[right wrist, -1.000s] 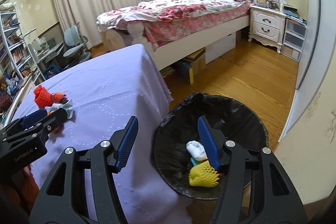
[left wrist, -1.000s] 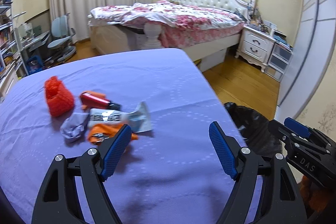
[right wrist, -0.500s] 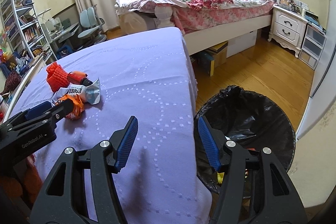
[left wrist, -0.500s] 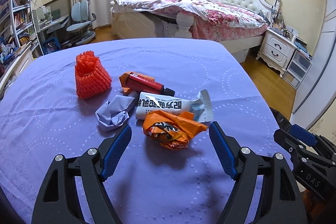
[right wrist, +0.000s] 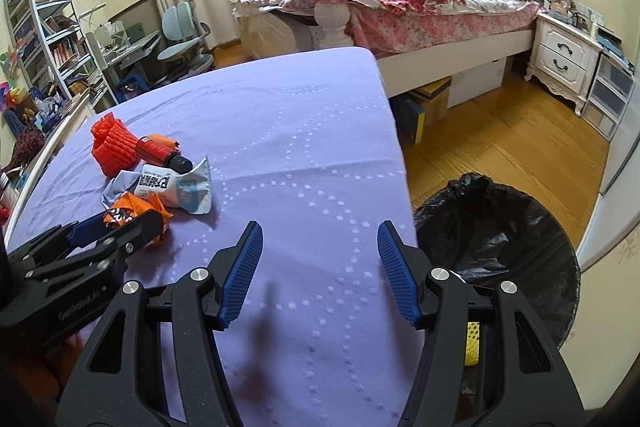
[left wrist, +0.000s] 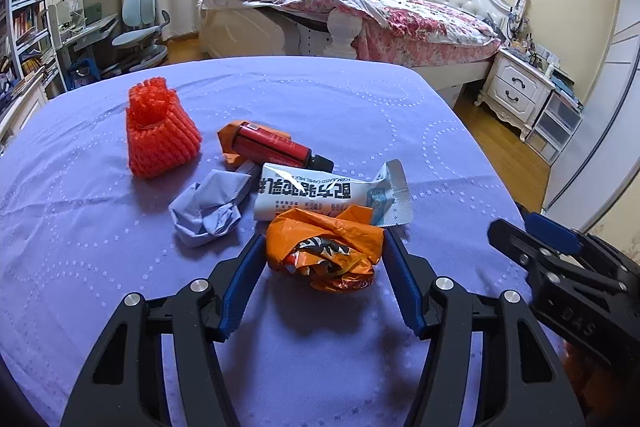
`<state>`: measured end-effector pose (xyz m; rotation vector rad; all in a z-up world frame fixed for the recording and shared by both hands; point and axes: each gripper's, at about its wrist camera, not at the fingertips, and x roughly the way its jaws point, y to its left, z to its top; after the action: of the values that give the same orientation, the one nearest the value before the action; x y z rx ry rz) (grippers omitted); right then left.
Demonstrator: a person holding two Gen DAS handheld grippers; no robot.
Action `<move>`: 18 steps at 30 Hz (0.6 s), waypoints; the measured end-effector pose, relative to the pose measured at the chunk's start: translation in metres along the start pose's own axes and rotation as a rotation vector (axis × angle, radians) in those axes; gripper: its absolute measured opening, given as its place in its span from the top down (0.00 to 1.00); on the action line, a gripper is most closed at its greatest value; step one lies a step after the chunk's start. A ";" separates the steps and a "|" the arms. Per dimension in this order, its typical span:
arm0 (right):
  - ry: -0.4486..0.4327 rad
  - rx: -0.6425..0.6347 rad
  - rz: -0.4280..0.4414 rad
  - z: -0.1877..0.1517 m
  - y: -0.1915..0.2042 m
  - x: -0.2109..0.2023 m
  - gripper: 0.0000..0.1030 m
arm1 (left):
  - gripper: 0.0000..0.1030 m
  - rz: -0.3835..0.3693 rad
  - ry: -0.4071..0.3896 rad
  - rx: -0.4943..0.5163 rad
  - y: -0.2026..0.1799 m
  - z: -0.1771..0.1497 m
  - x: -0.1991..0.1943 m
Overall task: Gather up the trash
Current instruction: 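Grasp the orange snack wrapper with the left gripper, then grasp the white toothpaste tube with the right gripper while the left gripper holds the wrapper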
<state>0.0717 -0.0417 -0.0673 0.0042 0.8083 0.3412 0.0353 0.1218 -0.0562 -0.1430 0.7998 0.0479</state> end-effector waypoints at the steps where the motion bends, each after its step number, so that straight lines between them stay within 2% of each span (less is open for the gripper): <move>1: 0.003 -0.005 0.003 0.001 0.003 0.003 0.43 | 0.42 0.000 -0.005 0.001 0.001 -0.001 -0.003; 10: 0.004 -0.051 0.030 0.019 0.029 0.020 0.43 | 0.42 0.050 -0.031 -0.040 0.043 -0.007 -0.026; 18: -0.011 -0.020 -0.005 0.048 0.032 0.044 0.43 | 0.42 0.133 -0.021 -0.106 0.091 -0.012 -0.028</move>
<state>0.1242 0.0082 -0.0613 -0.0152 0.7940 0.3441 -0.0017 0.2100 -0.0540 -0.1897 0.7849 0.2171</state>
